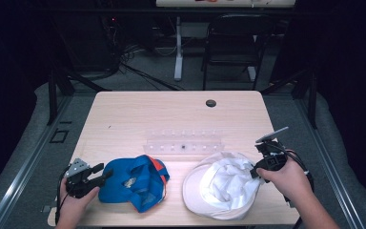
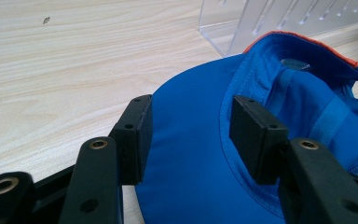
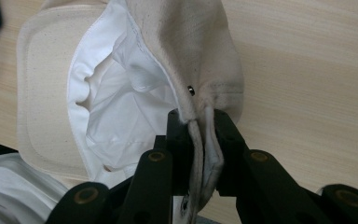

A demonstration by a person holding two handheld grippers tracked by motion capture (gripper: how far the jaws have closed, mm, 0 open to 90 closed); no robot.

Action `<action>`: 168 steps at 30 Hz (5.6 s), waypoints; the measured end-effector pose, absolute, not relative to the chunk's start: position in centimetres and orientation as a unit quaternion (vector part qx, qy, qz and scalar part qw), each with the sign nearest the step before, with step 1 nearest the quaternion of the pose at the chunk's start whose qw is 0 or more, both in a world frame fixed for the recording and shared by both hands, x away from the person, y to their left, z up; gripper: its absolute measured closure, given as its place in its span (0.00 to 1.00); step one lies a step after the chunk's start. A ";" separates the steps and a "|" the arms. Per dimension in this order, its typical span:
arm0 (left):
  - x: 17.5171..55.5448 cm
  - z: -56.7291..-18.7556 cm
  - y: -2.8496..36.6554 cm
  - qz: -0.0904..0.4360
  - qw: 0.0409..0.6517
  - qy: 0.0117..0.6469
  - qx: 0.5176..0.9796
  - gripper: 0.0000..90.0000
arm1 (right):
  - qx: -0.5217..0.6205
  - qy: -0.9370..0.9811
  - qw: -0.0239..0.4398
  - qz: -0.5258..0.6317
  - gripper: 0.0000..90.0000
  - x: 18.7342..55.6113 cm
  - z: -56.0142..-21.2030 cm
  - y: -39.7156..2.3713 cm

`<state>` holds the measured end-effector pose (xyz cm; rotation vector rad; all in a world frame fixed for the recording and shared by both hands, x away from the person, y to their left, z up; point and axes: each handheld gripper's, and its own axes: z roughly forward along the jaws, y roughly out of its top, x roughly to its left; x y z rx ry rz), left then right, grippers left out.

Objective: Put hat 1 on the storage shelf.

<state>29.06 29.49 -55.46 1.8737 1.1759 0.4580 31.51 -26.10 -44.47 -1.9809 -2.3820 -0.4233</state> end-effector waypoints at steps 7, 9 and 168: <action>29.0 -55.5 29.4 0.184 0.427 0.471 0.750 0.55 | -0.636 -0.757 0.043 -0.142 0.89 31.7 -44.2 -26.2; 29.1 -55.6 29.3 0.185 0.430 0.470 0.748 0.55 | -0.637 -0.756 0.046 -0.145 0.89 31.7 -44.2 -26.3; 32.2 -46.9 10.2 0.302 0.364 0.228 0.851 0.95 | -0.571 -0.622 0.204 -0.495 0.76 40.7 -32.9 -15.7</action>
